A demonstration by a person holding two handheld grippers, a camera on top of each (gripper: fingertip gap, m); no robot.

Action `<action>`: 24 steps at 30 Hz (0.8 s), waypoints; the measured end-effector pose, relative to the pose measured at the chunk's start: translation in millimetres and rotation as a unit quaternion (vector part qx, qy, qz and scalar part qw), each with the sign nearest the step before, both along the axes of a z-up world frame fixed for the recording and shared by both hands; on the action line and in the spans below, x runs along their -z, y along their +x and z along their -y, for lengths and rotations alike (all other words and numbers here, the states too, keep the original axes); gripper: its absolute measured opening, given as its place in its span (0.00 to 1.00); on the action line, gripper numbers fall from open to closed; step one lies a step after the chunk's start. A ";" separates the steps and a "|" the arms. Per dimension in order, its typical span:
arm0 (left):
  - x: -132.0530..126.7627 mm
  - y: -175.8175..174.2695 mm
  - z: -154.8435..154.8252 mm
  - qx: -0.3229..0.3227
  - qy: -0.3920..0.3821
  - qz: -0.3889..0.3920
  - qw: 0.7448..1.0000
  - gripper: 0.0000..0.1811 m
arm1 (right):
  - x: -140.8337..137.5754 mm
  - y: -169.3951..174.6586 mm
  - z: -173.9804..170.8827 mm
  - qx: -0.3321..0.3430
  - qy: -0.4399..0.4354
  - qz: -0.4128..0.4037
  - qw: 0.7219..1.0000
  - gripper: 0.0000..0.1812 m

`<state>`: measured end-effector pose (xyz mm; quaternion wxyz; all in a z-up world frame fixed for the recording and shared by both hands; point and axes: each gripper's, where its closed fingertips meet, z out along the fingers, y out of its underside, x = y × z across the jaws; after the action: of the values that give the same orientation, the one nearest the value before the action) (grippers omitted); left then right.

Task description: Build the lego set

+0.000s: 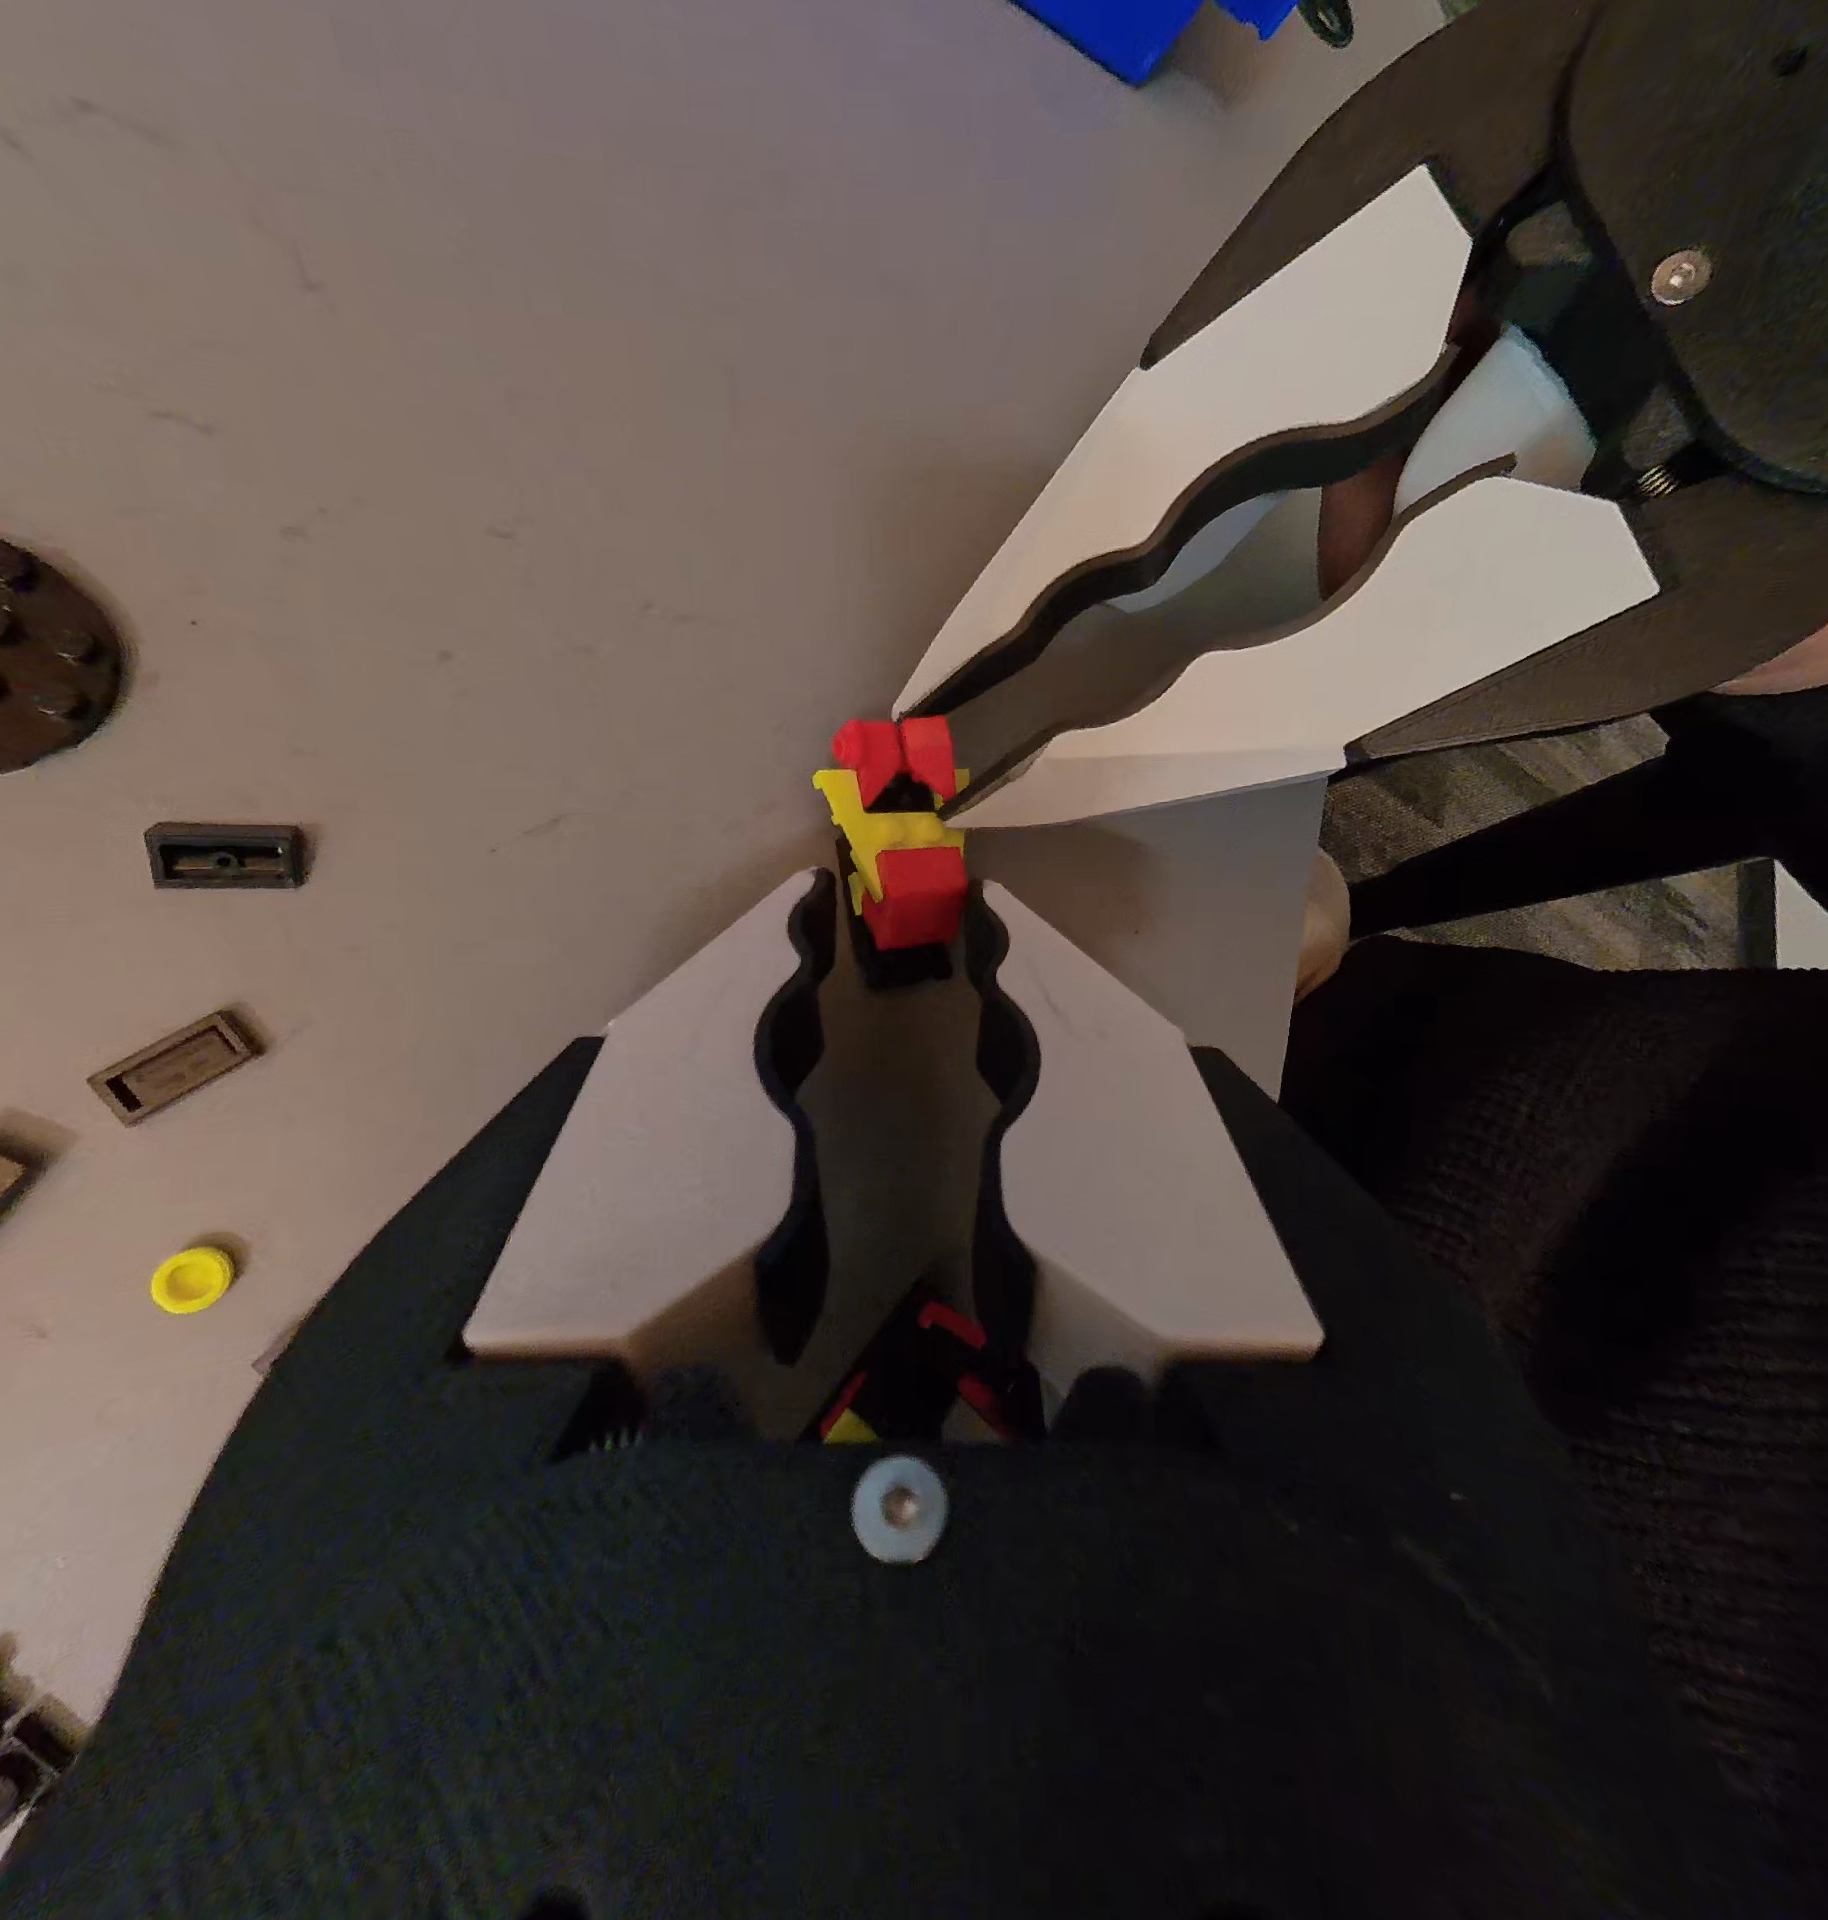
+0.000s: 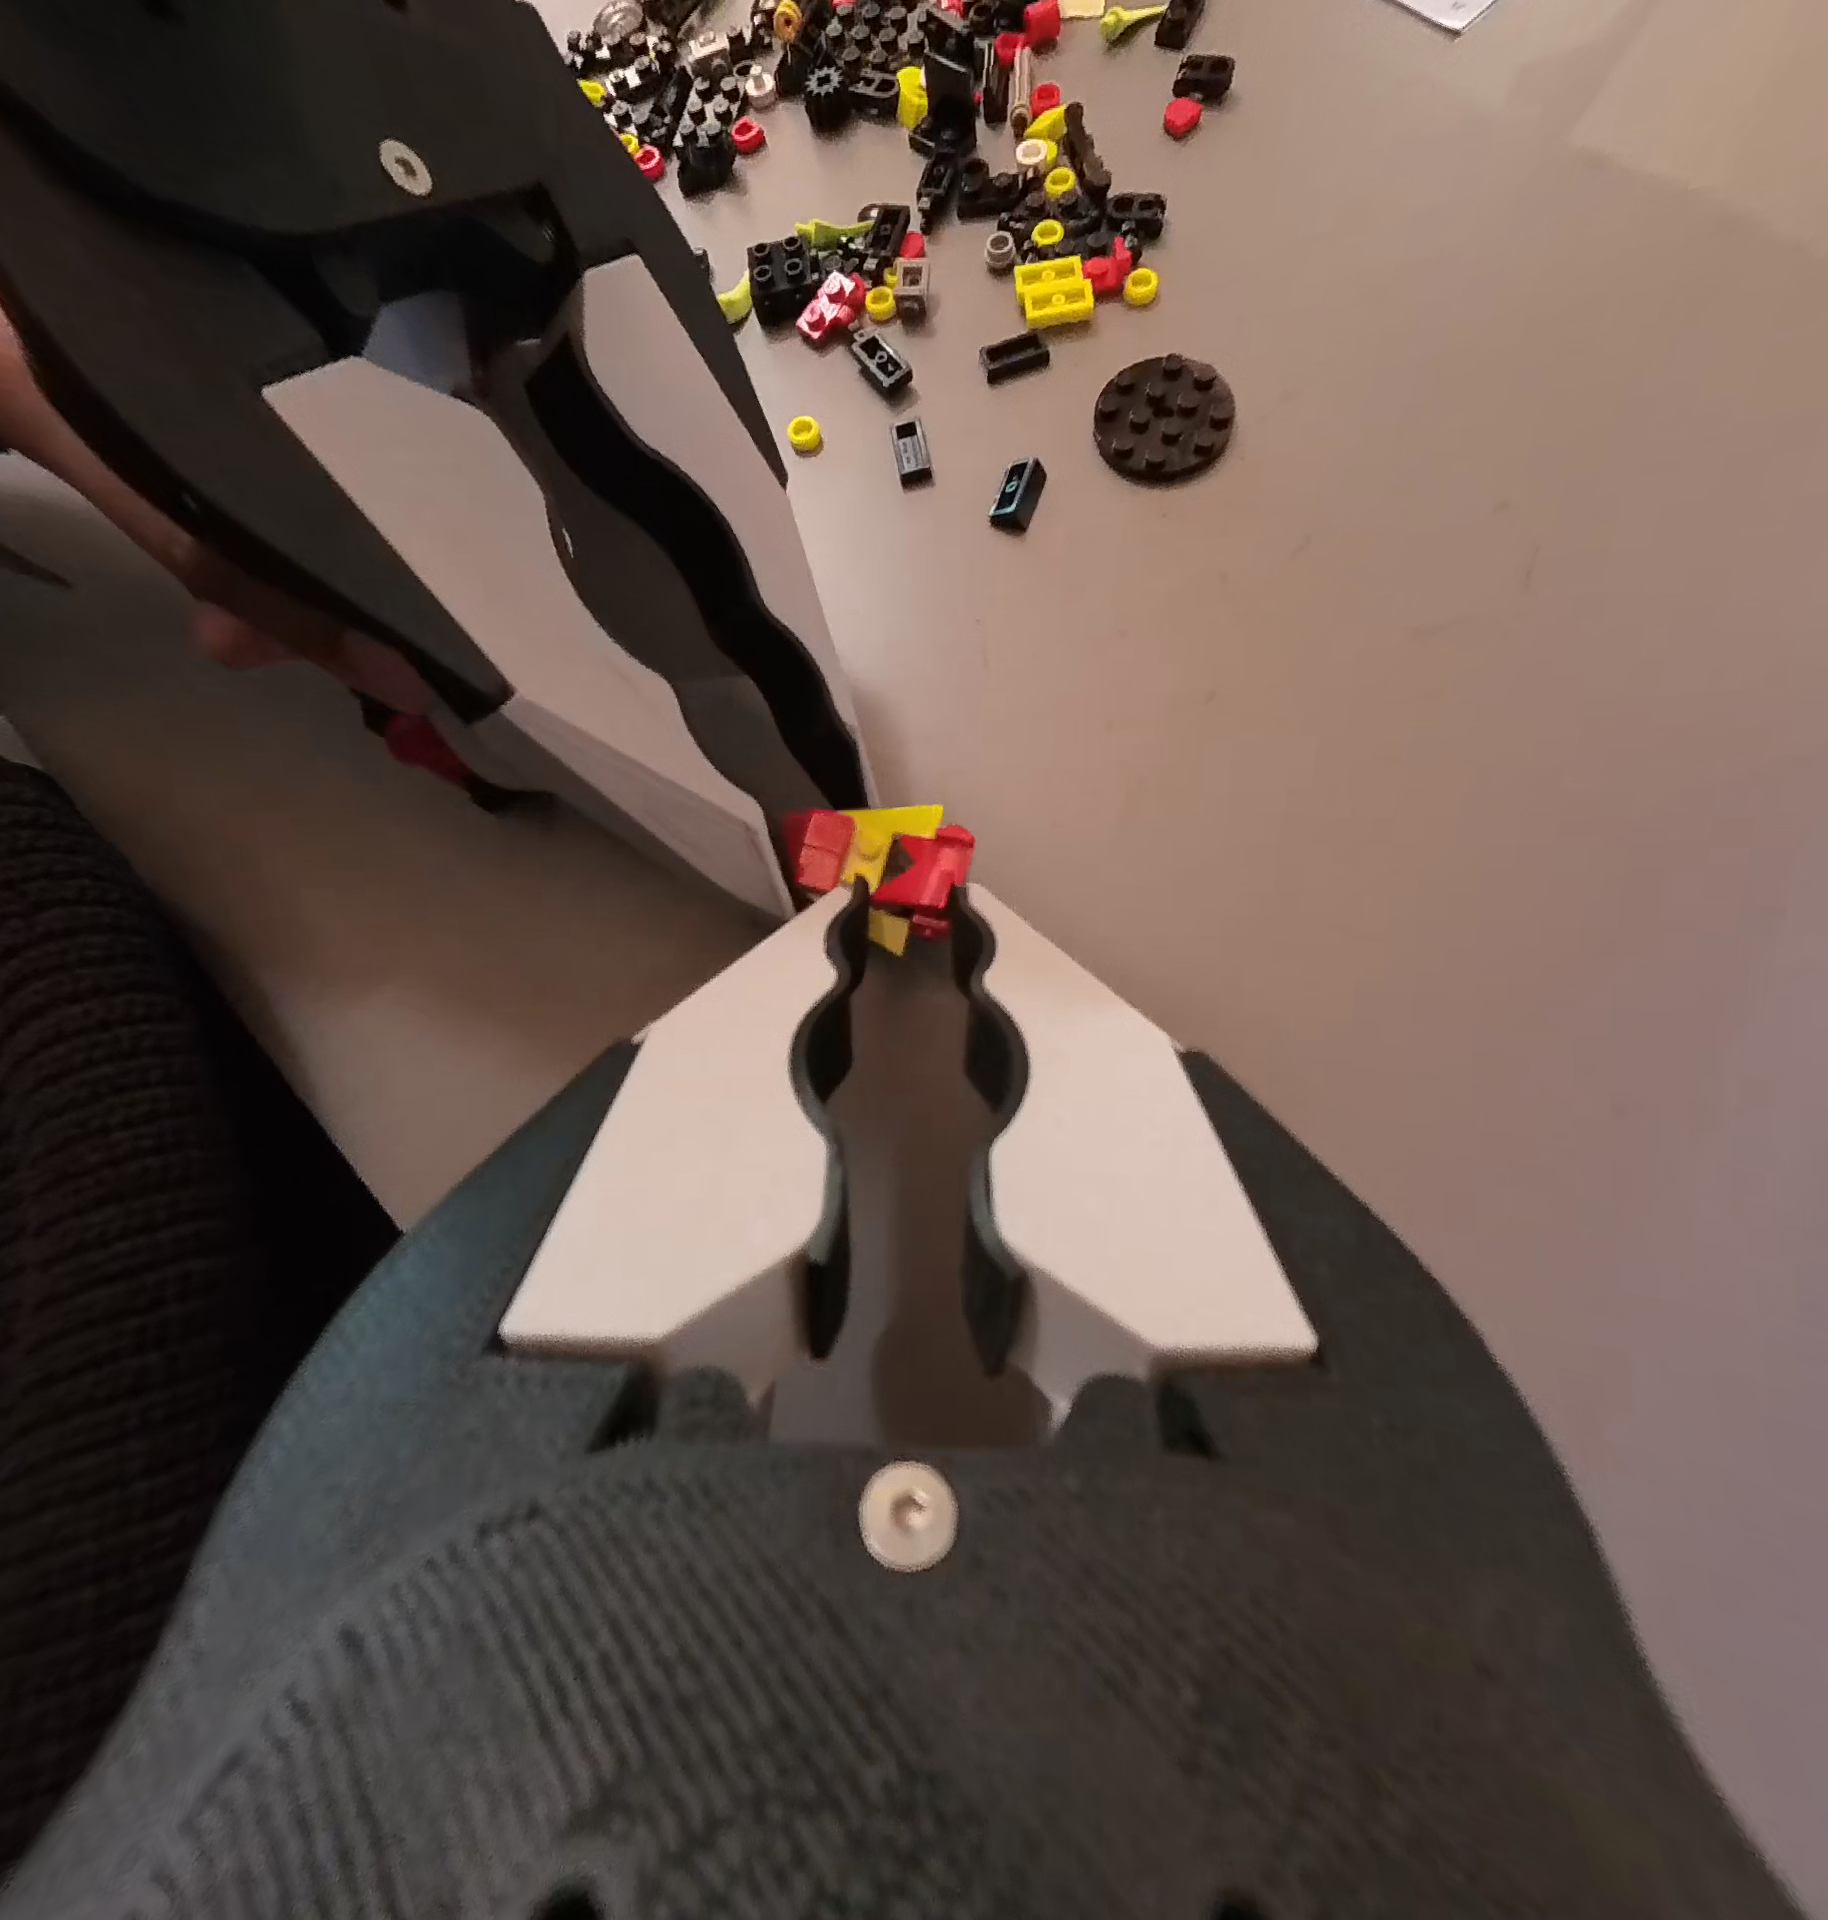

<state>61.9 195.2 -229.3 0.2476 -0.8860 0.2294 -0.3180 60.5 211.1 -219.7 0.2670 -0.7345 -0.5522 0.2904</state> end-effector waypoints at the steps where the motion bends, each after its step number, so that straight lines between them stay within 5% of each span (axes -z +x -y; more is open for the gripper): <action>1: 0.0 0.0 0.0 0.000 0.000 0.000 1.000 0.12 | 0.0 0.1 0.0 0.000 -0.001 0.000 1.000 0.08; 13: 0.4 -0.7 1.3 0.001 -0.001 -0.002 1.000 0.11 | -6.9 2.4 -1.8 0.001 -0.005 -0.014 1.000 0.13; 24: 0.6 -1.3 3.6 0.009 -0.006 0.000 1.000 0.10 | -6.7 3.4 -2.7 0.048 -0.217 -0.087 0.971 0.20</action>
<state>60.6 191.5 -230.0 0.2395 -0.8855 0.2351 -0.3214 64.0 213.8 -213.0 0.1616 -0.7725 -0.4145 0.4531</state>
